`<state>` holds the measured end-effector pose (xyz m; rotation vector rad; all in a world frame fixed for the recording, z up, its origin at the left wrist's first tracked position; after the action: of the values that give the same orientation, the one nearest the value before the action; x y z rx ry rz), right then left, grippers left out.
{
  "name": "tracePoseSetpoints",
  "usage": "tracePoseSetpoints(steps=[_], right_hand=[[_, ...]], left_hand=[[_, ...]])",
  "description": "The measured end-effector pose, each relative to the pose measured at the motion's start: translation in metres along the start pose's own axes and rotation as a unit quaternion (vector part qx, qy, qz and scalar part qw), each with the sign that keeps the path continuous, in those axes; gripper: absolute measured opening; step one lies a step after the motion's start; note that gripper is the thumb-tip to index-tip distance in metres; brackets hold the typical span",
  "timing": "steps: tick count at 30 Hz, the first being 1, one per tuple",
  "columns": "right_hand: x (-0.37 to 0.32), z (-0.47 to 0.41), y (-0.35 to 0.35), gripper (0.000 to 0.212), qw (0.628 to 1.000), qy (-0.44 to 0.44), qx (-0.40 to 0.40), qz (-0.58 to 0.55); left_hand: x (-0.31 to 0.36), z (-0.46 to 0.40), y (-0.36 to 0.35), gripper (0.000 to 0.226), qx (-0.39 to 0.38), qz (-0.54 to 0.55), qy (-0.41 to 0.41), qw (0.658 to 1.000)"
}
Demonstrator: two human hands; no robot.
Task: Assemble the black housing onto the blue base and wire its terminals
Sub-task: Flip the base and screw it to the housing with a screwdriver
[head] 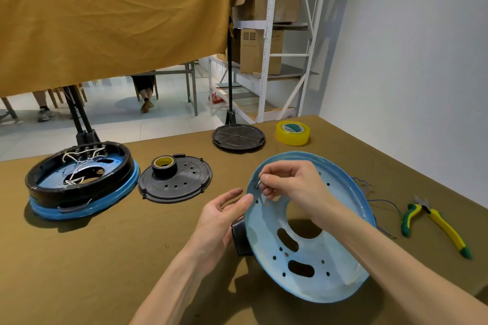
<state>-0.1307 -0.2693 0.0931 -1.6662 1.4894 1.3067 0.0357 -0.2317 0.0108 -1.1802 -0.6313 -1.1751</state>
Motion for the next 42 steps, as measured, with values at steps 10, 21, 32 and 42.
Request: tracePoseSetpoints(steps=[10, 21, 32, 42], right_hand=[[0.028, -0.015, -0.024, 0.013, 0.989, -0.090, -0.088, 0.079], [0.038, -0.019, -0.029, 0.013, 0.985, -0.092, -0.116, 0.089], [0.050, -0.023, -0.030, 0.010, 0.988, -0.126, -0.079, 0.052], [0.057, -0.033, -0.026, 0.016, 0.981, -0.104, -0.110, 0.123]], left_hand=[[-0.016, -0.011, 0.021, 0.064, 0.003, 0.017, 0.121, 0.993], [-0.028, -0.020, 0.031, 0.071, 0.017, 0.030, 0.131, 0.991], [-0.033, -0.028, 0.033, 0.084, 0.015, 0.043, 0.123, 0.991], [-0.023, -0.022, 0.028, 0.082, 0.045, -0.004, 0.130, 0.990]])
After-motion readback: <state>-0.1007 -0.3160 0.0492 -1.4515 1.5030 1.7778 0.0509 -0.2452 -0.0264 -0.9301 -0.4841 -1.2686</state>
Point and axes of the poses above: each hand's wrist, its own z-axis away from the middle knuckle, its own y-axis out of the back of the hand, x = y × z, the point moved 4 cm from there along -z, towards the middle knuckle, and after that the axes turned 12 degrees about y, right-handed, at the moved point
